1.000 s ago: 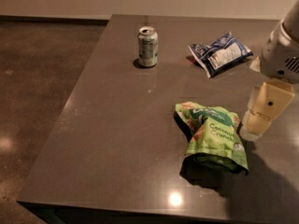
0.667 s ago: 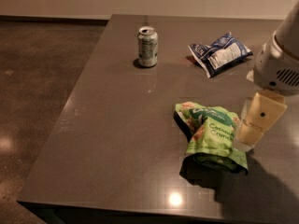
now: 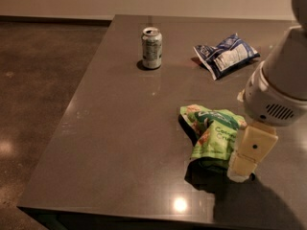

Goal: Move green rice chip bag near 7up can

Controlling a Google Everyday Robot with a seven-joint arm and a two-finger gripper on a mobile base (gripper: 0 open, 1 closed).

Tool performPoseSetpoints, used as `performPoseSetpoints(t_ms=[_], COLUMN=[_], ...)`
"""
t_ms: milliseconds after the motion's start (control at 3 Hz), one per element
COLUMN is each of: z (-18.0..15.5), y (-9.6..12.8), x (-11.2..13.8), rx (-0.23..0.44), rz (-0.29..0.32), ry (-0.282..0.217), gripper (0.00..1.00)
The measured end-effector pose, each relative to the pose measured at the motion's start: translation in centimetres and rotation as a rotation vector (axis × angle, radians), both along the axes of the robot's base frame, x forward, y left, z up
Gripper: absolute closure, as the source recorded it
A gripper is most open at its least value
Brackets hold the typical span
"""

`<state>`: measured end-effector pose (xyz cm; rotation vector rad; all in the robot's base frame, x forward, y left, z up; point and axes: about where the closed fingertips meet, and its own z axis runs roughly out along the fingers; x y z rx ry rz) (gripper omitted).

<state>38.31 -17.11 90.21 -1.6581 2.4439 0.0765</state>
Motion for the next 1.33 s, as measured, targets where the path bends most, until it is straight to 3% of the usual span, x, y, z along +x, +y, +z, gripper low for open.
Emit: performPoseSetpoints(t_ms=[333, 667, 1333], z=[-1.7, -2.6, -1.6], y=[0.8, 1.5, 2.2], x=[-0.6, -0.9, 0.0], rx=[-0.013, -0.021, -0.027], rz=[0.038, 0.061, 0.076], ry=[0.021, 0.035, -0.001], gripper=[0.0, 0.1, 0.55])
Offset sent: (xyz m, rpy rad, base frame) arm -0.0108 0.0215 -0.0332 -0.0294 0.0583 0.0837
